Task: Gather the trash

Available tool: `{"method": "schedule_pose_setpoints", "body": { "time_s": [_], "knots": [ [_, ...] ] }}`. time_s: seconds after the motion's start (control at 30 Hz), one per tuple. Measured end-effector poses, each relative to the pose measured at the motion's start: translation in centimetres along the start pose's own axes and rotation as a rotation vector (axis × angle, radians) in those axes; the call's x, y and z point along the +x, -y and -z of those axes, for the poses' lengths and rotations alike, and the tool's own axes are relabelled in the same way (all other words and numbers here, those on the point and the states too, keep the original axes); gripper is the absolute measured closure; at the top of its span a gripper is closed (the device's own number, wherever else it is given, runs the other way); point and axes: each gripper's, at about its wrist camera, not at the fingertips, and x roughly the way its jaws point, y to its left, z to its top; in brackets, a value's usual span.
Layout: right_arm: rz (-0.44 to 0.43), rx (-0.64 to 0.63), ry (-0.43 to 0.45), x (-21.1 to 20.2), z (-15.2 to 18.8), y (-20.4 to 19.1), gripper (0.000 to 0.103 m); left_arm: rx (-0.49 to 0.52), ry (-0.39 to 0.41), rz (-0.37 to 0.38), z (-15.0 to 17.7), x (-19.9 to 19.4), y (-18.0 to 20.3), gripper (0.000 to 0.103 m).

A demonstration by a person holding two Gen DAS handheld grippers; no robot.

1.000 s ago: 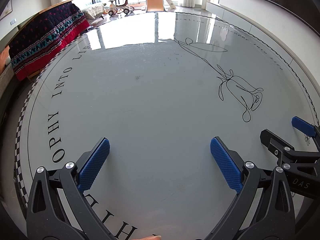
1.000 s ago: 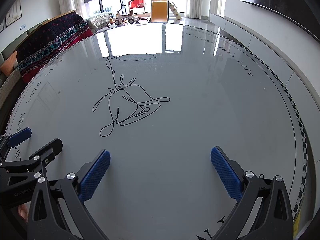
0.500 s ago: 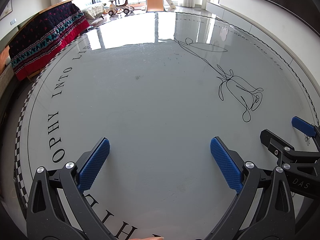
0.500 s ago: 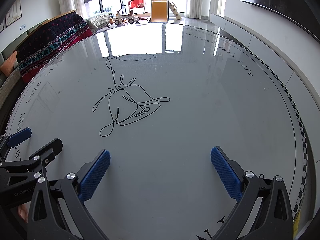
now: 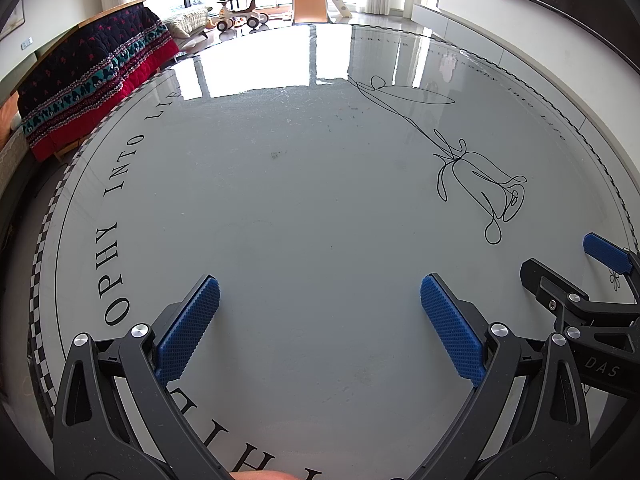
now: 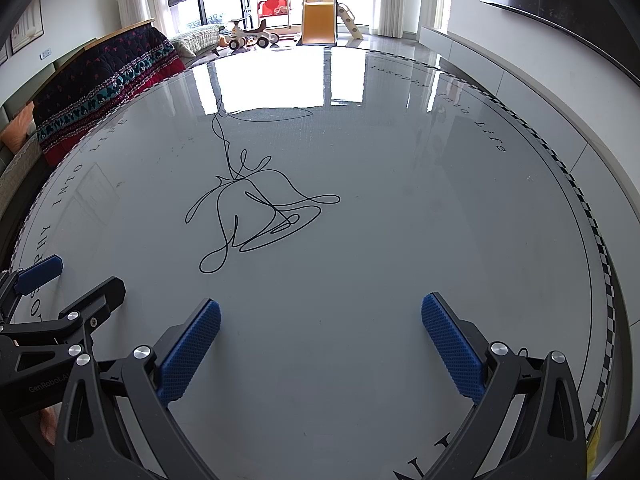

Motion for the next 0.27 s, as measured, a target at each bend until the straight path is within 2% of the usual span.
{"method": "schedule_pose_setpoints", "body": {
  "time_s": [0.27],
  "knots": [
    [0.0,0.0,0.0,0.01,-0.03,-0.01,0.003,0.0,0.0,0.0,0.03,-0.02,0.02,0.006]
  ]
}}
